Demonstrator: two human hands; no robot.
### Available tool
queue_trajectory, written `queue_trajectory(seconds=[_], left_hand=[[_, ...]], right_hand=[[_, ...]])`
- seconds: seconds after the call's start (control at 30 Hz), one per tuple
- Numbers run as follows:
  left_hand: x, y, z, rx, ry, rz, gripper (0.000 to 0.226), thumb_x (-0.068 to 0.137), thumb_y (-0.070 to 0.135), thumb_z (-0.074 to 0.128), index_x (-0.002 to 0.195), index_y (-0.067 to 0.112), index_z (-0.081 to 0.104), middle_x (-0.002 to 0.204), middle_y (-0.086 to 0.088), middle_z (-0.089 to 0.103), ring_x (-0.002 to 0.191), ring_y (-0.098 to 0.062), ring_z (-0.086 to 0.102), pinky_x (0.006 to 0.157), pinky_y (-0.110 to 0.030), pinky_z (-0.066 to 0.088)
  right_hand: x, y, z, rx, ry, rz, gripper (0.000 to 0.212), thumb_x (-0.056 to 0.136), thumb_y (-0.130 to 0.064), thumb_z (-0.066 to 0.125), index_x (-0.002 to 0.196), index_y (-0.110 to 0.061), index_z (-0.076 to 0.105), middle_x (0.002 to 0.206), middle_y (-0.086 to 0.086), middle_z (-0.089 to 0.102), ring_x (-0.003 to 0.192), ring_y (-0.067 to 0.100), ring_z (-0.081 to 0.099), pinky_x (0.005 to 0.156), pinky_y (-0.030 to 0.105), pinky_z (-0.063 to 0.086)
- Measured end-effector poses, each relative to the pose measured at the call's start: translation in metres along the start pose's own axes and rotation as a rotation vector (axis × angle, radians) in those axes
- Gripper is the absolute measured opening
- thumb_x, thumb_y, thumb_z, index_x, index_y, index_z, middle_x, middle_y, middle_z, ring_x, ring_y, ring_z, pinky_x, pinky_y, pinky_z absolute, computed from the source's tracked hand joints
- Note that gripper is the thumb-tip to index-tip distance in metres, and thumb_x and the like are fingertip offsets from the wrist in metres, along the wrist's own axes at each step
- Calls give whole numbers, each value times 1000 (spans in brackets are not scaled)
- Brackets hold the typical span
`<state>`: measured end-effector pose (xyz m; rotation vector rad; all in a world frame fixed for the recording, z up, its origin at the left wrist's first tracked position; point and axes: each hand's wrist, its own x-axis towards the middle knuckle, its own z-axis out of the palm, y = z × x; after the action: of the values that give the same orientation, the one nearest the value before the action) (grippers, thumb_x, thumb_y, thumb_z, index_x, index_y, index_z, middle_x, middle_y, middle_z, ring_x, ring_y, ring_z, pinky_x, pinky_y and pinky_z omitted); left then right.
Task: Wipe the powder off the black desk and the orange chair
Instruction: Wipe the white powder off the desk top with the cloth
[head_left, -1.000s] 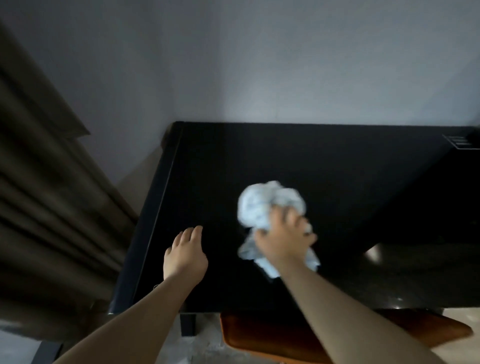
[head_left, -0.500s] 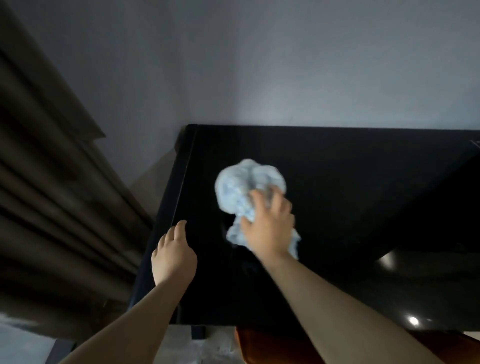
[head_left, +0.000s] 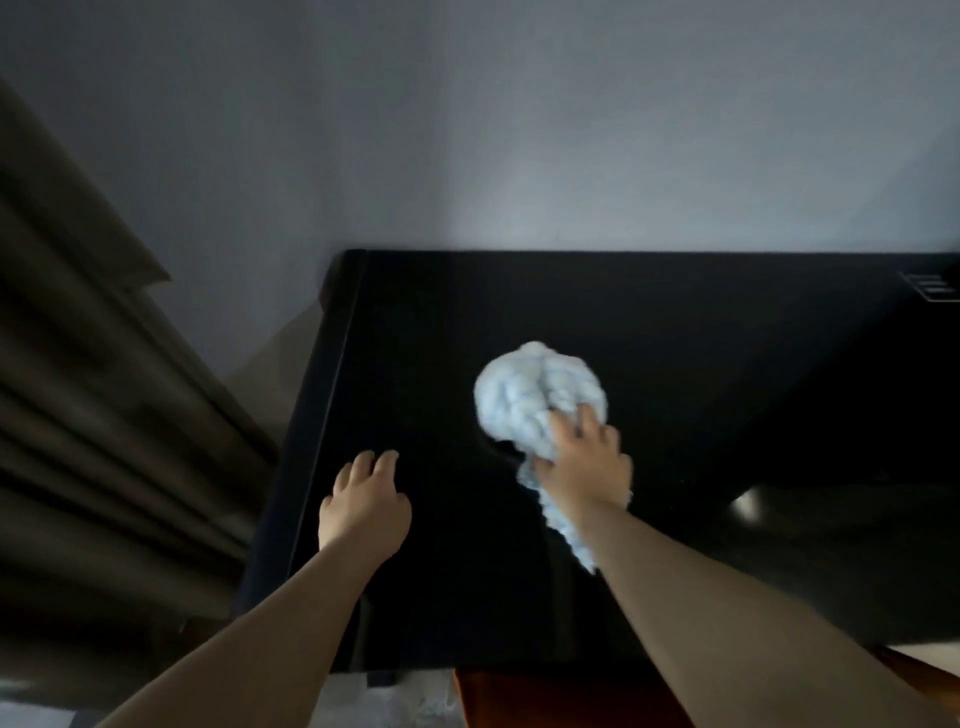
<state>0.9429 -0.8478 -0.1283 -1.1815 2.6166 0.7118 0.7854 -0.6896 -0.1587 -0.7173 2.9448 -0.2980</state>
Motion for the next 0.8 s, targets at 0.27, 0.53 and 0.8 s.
queue_trajectory(seconds=[0.27,0.53,0.8], left_hand=[[-7,48,38,174,-78,161,58,98,35,38,149,31,12,159,-1,6,146,-25,-1,117,-50,13],[-26,81,63,159,-41,121,55,99,34,33,149,26,13,159,0,7,146,-23,-1,117,-48,11],[-62,190,111,12,-174,77,54,99,36,33,149,32,14,159,3,7,146,-27,-5,114,-55,8]], right_hand=[[-48,139,-47,19,288,528,67,78,-30,70,137,-13,42,138,23,38,113,47,41,87,53,39],[-67,66,-10,30,-4,-199,53,86,-43,53,134,-39,31,147,-5,23,123,27,33,97,39,33],[-51,226,-53,-52,3,115,59,90,-46,50,142,-35,25,147,0,24,119,28,36,94,39,40]])
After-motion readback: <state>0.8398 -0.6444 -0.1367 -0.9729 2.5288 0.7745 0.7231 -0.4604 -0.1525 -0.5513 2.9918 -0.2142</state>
